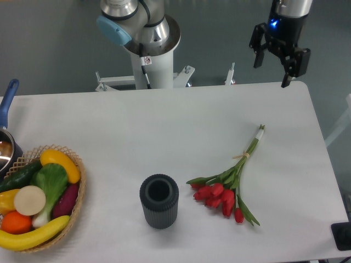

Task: Pick up the flowers from the table
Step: 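Move the open gripper down toward the tied stems of the red tulips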

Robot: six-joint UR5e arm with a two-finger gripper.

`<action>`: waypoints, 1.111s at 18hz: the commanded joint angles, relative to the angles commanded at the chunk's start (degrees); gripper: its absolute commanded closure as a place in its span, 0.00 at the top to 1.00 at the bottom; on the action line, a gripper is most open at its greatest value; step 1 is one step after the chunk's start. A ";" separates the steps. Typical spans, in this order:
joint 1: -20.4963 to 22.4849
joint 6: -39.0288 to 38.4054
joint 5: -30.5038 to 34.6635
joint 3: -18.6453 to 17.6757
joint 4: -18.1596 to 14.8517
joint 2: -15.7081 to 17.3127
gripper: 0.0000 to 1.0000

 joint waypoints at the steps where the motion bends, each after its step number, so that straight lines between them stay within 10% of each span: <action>1: -0.17 0.09 0.17 0.00 0.17 0.00 1.00; 10: -0.97 -11.85 -0.87 -1.75 0.09 0.35 1.00; 20: -7.38 -32.61 -2.90 -7.20 13.18 -2.45 1.00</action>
